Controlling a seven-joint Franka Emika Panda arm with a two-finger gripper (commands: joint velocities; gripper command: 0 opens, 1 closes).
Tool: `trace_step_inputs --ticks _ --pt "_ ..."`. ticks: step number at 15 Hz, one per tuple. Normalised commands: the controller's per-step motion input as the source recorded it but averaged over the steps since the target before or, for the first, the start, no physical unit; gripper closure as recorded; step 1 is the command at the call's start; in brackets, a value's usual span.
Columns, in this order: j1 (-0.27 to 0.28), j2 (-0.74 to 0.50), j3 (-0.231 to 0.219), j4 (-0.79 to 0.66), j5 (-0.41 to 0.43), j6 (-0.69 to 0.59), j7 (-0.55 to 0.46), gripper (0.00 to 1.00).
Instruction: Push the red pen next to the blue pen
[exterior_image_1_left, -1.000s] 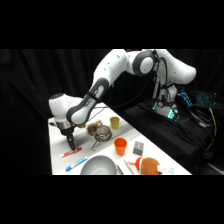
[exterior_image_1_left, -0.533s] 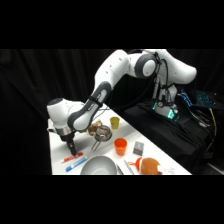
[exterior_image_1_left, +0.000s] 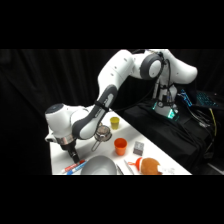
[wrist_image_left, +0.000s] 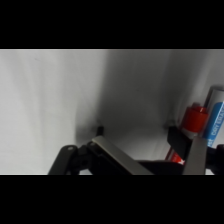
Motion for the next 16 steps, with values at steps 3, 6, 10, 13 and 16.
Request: trace_step_inputs --ticks 3,6,10,13,16 --pt "0.043 -0.03 -0.016 -0.03 -0.107 -0.08 0.10 0.00" --pt "0.024 -0.37 -0.027 -0.27 -0.078 -0.25 0.13 0.00" --pt "0.055 -0.64 -0.037 -0.47 -0.087 -0.25 0.16 0.00" --pt "0.087 -0.72 -0.033 -0.56 -0.092 -0.27 0.18 0.00" --pt "0.088 -0.70 -0.012 -0.60 -0.081 -0.22 0.18 0.00"
